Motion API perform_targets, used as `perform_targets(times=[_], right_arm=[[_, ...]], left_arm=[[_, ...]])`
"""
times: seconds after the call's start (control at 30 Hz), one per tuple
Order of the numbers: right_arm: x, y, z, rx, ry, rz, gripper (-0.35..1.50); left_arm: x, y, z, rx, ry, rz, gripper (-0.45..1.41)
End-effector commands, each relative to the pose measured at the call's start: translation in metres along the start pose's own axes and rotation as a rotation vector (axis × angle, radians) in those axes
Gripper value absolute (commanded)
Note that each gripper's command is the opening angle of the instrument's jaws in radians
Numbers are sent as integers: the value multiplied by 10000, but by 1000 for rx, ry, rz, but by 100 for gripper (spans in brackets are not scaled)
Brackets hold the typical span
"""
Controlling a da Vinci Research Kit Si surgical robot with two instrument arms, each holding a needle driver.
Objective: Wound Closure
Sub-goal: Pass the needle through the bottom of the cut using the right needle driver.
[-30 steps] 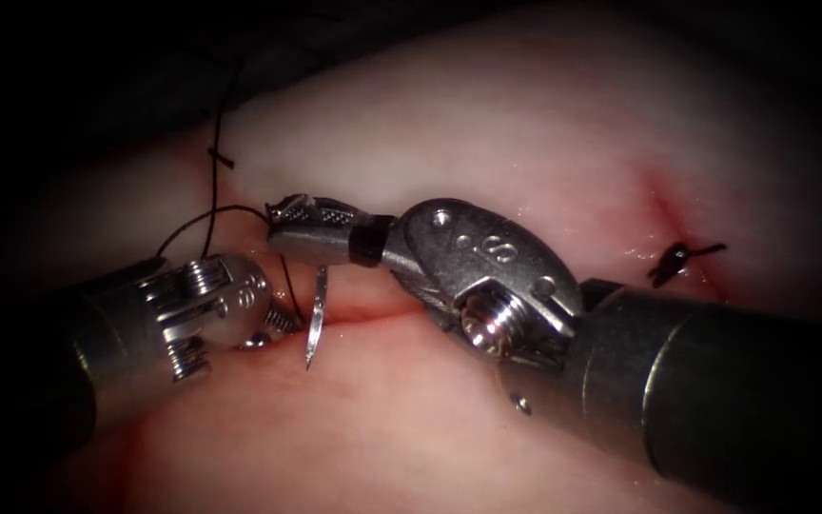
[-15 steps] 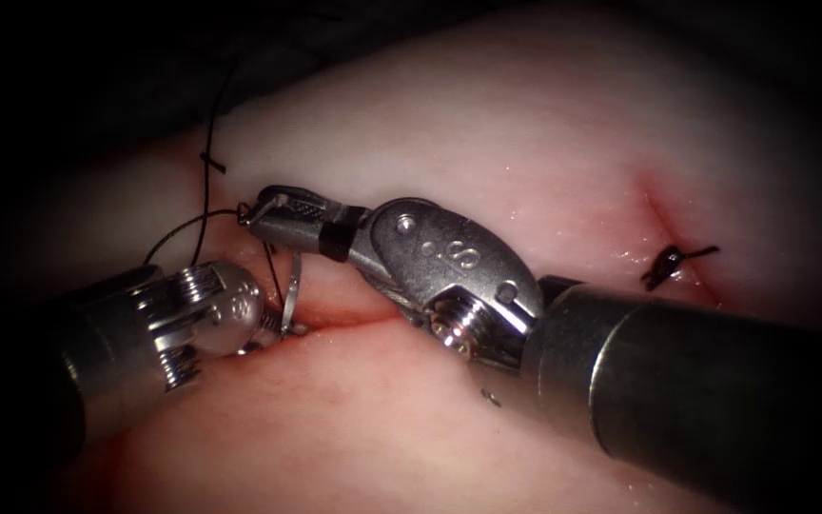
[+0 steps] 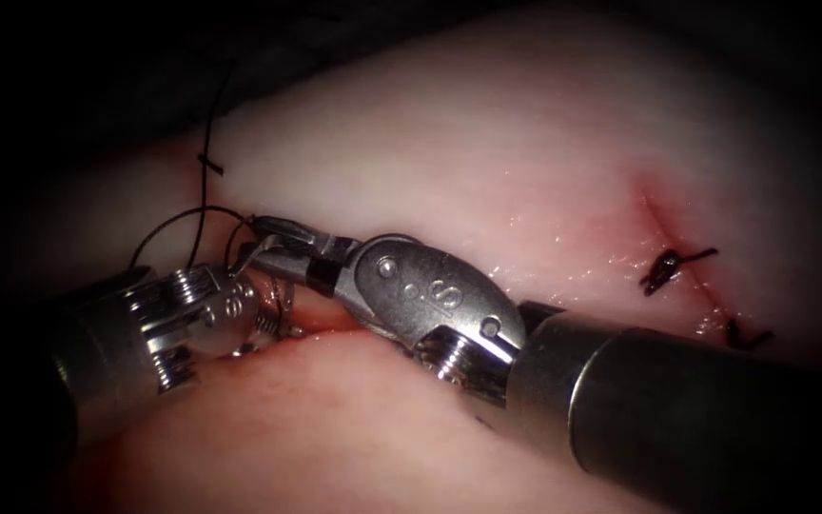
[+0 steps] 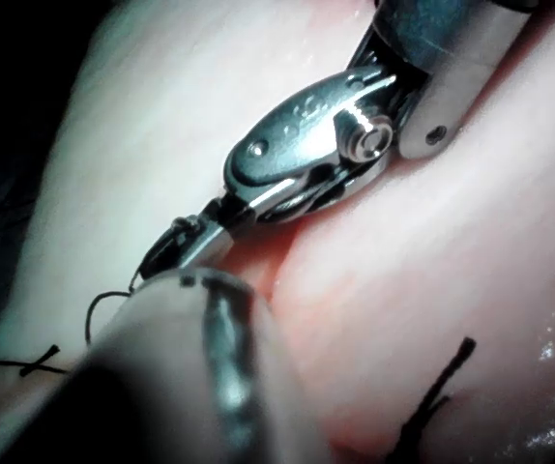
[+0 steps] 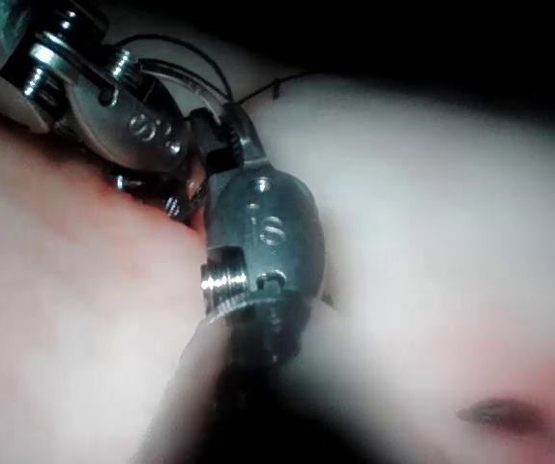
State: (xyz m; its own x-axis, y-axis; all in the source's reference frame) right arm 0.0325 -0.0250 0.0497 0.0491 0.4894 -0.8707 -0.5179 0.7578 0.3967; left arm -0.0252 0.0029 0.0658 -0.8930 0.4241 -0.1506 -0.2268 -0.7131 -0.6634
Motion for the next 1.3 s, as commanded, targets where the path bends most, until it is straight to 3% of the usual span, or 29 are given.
perform_targets(times=[0.03, 0.37, 0.5, 0.73, 0.9, 1.07, 1.3], right_arm=[[-1, -4, 14, 7, -3, -4, -35], [-18, -7, -5, 22, -49, -3, -35], [-22, -9, -6, 28, -65, -9, -35], [-28, -13, -6, 31, -70, 12, -35], [-29, -14, -3, 28, -72, 41, -35], [-27, -12, -2, 6, -79, 68, -35], [-25, -5, -4, -17, -90, 84, -35]], left_arm=[[8, -8, -2, 3, 2, 1, 56], [9, 2, -19, 11, 12, -3, 54], [13, 10, -34, 22, 34, -9, 42], [15, 19, -39, 22, 50, 1, 42], [15, 22, -57, 40, 111, -9, 39], [9, 29, -99, 117, 201, -20, 36], [-1, 58, -110, 160, 293, -18, 27]])
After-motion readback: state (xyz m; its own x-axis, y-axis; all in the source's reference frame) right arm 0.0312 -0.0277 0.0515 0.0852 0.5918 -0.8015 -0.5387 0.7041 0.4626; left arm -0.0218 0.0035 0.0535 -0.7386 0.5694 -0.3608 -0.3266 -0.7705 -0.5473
